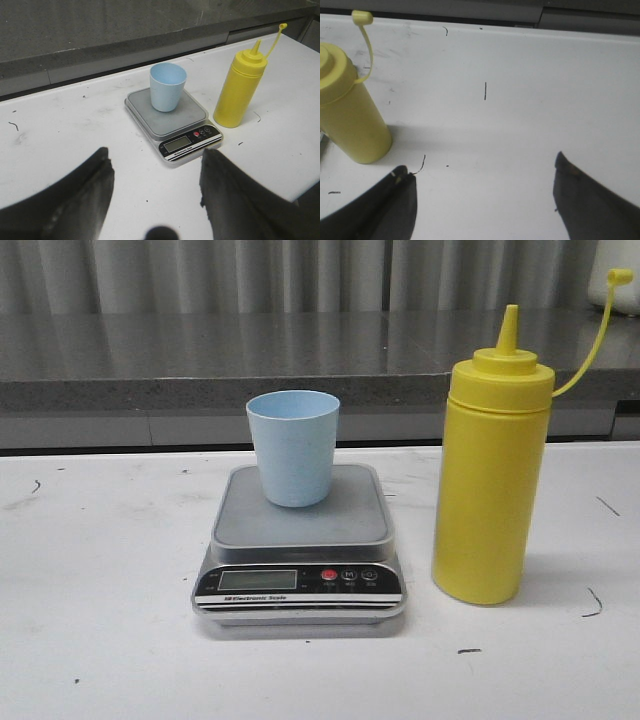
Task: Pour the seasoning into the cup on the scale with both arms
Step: 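Move the right gripper toward the yellow squeeze bottle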
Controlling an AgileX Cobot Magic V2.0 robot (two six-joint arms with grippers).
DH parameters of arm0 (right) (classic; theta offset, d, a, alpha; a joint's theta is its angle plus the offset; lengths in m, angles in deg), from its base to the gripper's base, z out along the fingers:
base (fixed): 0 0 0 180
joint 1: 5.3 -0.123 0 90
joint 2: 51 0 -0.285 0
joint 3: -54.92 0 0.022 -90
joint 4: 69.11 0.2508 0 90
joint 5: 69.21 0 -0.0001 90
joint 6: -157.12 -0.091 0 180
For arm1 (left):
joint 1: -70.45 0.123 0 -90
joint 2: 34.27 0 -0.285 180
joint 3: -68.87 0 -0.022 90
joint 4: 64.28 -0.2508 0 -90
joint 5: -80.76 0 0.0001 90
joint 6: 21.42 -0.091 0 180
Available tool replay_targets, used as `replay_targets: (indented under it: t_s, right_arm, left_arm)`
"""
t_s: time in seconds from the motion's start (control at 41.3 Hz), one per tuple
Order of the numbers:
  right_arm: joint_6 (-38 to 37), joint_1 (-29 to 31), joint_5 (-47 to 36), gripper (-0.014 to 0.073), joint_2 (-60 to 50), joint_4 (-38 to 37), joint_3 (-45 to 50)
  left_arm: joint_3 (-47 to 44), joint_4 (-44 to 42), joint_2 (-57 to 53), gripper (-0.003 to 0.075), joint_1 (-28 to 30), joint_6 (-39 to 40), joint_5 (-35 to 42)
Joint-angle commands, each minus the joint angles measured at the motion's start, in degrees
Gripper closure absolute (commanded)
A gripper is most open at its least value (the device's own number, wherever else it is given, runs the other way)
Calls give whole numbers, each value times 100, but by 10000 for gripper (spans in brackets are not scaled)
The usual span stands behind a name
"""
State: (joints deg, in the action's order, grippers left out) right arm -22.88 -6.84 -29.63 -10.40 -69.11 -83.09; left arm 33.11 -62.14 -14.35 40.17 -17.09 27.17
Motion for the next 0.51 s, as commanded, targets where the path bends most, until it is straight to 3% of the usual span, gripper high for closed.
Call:
replay_targets:
  t_s: [0.0,0.169,0.315,0.484]
  right_arm:
    - [66,6,-510,13,80,0,-172]
    - [322,-542,-504,5,359,52,-184]
    - [480,-1144,-504,-65,693,47,-189]
    - [472,-1488,-784,-61,1017,154,-189]
  left_arm:
    - [126,23,80,332,-30,52,449]
    - [126,23,80,332,-30,52,449]
    - [126,23,80,332,-30,52,449]
    - [126,23,80,332,-30,52,449]
